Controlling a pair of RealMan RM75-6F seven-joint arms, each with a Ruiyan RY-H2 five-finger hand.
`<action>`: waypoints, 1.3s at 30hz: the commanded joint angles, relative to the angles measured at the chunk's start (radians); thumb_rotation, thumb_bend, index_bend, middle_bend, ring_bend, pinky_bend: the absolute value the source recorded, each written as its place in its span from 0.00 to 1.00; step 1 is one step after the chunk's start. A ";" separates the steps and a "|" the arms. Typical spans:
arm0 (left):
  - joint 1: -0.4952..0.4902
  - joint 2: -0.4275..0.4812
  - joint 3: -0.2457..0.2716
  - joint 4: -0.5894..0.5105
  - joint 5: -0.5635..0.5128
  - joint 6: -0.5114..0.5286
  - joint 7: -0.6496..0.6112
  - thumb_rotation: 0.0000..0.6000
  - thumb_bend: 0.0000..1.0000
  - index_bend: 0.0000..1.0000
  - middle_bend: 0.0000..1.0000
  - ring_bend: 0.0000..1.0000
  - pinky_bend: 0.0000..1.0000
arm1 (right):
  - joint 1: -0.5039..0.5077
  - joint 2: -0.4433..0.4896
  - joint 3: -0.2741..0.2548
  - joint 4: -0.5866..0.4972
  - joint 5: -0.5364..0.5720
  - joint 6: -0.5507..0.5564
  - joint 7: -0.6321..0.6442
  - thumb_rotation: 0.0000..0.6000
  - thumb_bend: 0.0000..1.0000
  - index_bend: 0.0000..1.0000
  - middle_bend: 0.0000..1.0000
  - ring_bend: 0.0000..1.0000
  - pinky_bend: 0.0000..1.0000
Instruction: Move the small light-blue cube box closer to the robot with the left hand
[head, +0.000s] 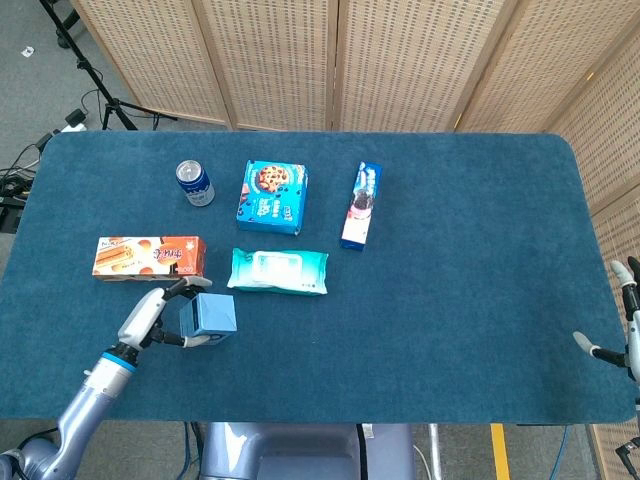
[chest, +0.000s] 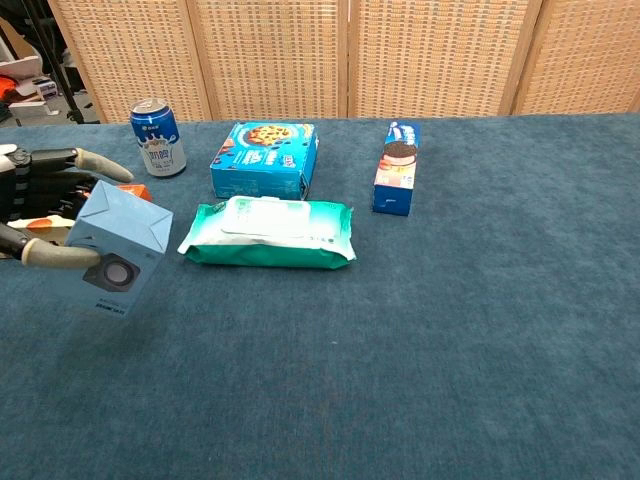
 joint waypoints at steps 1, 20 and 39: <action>0.057 -0.186 0.061 0.444 0.219 0.131 -0.593 1.00 0.03 0.32 0.52 0.41 0.33 | 0.001 -0.001 0.000 -0.001 0.000 0.000 -0.004 1.00 0.00 0.00 0.00 0.00 0.00; 0.075 -0.375 0.104 0.787 0.249 0.181 -0.675 1.00 0.00 0.21 0.05 0.03 0.12 | 0.003 -0.005 0.001 0.002 0.005 -0.004 -0.012 1.00 0.00 0.00 0.00 0.00 0.00; 0.142 -0.190 0.037 0.560 0.270 0.490 -0.230 1.00 0.00 0.05 0.00 0.00 0.00 | 0.000 -0.001 -0.003 -0.004 -0.007 0.003 -0.010 1.00 0.00 0.00 0.00 0.00 0.00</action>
